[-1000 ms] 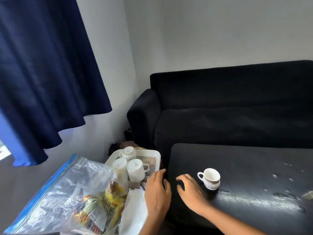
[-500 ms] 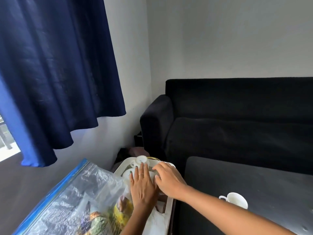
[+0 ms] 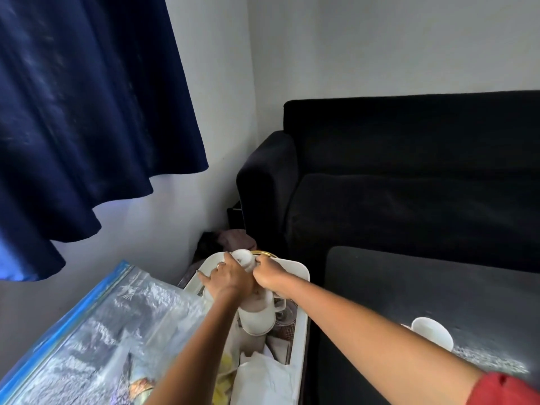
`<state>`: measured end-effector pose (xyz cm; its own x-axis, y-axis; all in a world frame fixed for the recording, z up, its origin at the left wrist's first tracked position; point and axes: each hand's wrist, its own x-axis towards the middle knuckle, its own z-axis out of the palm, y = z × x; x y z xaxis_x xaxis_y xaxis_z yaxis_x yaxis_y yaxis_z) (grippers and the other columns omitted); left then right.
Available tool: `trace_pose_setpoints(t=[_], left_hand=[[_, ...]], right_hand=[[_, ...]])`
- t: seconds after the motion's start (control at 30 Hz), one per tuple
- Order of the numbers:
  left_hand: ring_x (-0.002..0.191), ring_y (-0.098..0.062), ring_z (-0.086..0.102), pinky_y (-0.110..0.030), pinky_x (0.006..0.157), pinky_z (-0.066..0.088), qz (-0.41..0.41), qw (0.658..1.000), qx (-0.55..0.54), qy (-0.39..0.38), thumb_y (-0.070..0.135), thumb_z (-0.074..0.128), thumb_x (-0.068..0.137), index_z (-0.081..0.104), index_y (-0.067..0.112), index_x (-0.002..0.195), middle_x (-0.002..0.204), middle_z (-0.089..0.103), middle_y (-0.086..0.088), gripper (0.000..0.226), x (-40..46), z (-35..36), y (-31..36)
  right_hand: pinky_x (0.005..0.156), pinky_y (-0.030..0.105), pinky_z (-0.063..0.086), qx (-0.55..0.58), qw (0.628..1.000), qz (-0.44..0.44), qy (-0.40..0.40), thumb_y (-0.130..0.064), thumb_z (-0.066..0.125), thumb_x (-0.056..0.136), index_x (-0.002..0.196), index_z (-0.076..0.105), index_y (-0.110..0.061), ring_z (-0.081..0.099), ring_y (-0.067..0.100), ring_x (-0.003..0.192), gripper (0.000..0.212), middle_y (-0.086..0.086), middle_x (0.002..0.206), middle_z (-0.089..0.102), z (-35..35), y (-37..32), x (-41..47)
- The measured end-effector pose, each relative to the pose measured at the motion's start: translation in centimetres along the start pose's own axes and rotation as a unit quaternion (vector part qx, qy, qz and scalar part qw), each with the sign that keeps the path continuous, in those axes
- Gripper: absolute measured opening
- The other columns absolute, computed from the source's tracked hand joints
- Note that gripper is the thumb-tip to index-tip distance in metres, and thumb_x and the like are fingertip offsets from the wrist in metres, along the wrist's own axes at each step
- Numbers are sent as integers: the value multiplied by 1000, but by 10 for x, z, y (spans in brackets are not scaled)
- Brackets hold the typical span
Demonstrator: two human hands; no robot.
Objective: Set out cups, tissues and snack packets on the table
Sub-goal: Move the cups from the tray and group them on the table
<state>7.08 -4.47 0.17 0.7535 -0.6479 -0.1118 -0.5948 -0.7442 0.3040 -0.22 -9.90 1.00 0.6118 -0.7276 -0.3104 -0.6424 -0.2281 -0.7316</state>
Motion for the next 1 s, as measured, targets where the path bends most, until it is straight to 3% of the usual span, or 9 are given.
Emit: trace_pose_setpoints(t=[0.17, 0.33, 0.4, 0.67, 0.83, 1.0], left_hand=[[126, -25, 49, -45, 117, 0, -4, 999, -45, 27, 39, 47, 91, 38, 12, 134, 132, 54, -11, 52, 2, 0, 0], [116, -23, 57, -41, 119, -5, 13, 995, -60, 79, 40, 47, 89, 47, 15, 124, 116, 64, -9, 42, -13, -4, 5], [112, -22, 59, -41, 119, -6, 23, 991, -67, 114, 43, 49, 89, 47, 16, 124, 112, 65, -8, 44, -21, -10, 10], [115, -18, 56, -42, 119, -5, 72, 970, -120, 199, 61, 53, 83, 49, 19, 125, 110, 65, -8, 59, -64, -31, 36], [115, -18, 56, -42, 119, -7, 86, 961, -178, 192, 61, 55, 82, 50, 21, 123, 106, 67, -6, 58, -100, -37, 56], [121, -17, 51, -41, 118, -6, 74, 949, -265, 155, 58, 56, 81, 49, 21, 122, 105, 69, -3, 55, -136, -39, 74]], right_hand=[[100, 42, 44, 74, 997, 12, -12, -20, 36, 96, 138, 36, -14, 53, 31, 116, 43, 15, 129, 54, 5, 1, -1], [98, 43, 46, 106, 994, 19, -7, -15, 37, 93, 138, 33, -19, 53, 31, 114, 45, 15, 127, 54, -3, 1, -16], [91, 40, 50, 115, 993, 8, 4, -14, 39, 93, 137, 31, -19, 55, 30, 112, 44, 15, 124, 55, -10, -1, -26], [89, 34, 46, 111, 987, -62, 99, -13, 42, 93, 132, 37, -17, 55, 22, 110, 39, 5, 124, 55, -41, -2, -80], [97, 35, 46, 122, 979, -94, 137, -11, 46, 92, 138, 35, -19, 52, 19, 114, 48, 2, 131, 51, -64, 9, -125], [105, 31, 37, 96, 980, -93, 148, -10, 47, 92, 147, 24, -24, 39, 20, 132, 61, 1, 148, 35, -84, 26, -162]])
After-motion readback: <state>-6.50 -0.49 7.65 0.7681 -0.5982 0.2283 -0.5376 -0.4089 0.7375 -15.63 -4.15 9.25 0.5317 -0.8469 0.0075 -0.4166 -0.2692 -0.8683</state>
